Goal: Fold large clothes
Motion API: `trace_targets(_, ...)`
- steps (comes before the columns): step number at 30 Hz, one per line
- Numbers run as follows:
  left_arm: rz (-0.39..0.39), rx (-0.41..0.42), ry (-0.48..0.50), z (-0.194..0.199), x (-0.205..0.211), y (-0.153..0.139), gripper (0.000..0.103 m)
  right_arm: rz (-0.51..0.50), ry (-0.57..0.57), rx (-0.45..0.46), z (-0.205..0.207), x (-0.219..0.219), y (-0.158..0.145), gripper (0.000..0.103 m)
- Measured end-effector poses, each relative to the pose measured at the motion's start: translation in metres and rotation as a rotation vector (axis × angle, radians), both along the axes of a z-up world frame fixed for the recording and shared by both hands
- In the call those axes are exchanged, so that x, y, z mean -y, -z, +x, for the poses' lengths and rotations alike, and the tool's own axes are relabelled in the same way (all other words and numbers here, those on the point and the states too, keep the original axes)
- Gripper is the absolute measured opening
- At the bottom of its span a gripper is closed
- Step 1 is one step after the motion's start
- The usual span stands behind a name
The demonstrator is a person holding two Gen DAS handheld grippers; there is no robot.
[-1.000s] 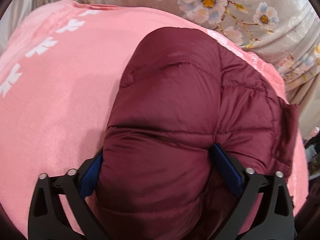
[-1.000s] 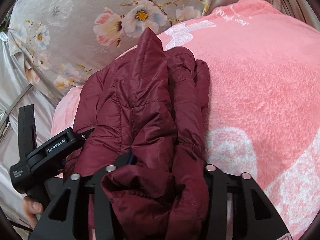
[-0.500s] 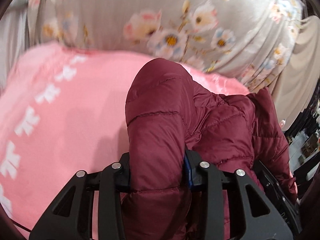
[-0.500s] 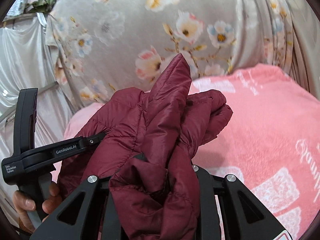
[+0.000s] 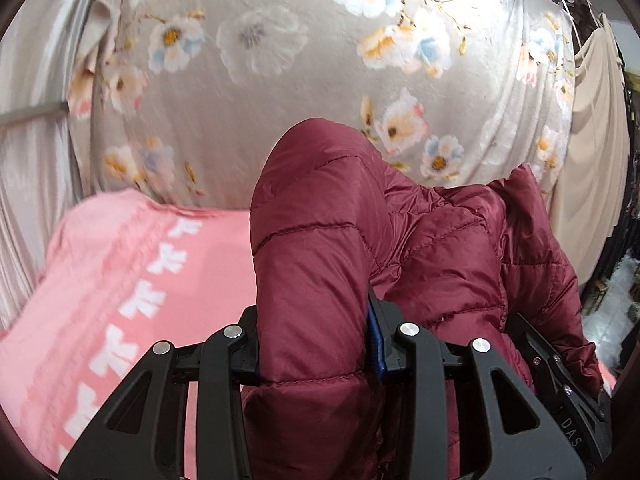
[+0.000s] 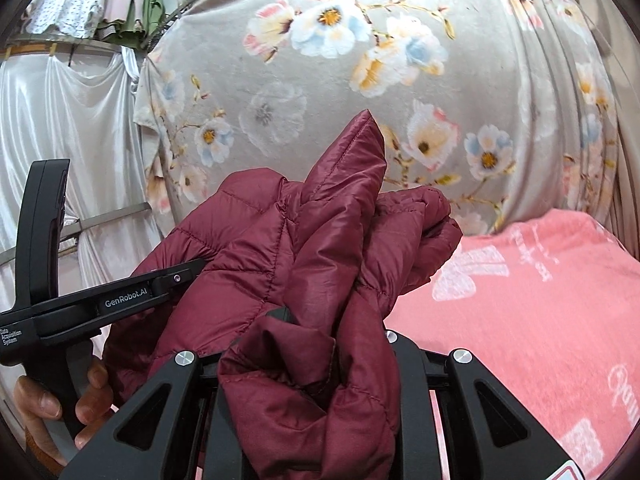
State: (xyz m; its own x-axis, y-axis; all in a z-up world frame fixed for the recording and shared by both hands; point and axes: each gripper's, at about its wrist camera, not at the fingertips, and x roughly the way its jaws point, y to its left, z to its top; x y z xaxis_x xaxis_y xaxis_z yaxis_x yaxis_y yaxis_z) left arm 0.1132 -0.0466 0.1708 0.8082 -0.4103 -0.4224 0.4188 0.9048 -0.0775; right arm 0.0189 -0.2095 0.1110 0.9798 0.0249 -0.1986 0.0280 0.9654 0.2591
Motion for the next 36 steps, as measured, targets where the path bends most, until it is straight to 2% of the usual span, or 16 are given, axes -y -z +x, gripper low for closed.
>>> trace_targets(5, 0.023, 0.034, -0.047, 0.033, -0.018, -0.004, 0.035, -0.038, -0.019, 0.008, 0.041, -0.021, 0.001, 0.018)
trace_targets(11, 0.029, 0.038, -0.078, 0.071, -0.038, 0.013, 0.035, -0.070, -0.040, -0.014, 0.093, -0.044, 0.020, 0.018)
trace_targets(23, 0.042, -0.017, -0.077, 0.141, -0.050, 0.097, 0.035, -0.120, -0.043, -0.124, 0.159, -0.056, 0.085, 0.018)
trace_targets(34, 0.068, -0.128, -0.073, 0.180, -0.043, 0.181, 0.035, -0.121, -0.045, -0.294, 0.197, -0.045, 0.161, 0.019)
trace_targets(36, 0.093, -0.113, -0.092, 0.181, -0.042, 0.192, 0.037, -0.094, -0.045, -0.322, 0.201, -0.039, 0.171, 0.019)
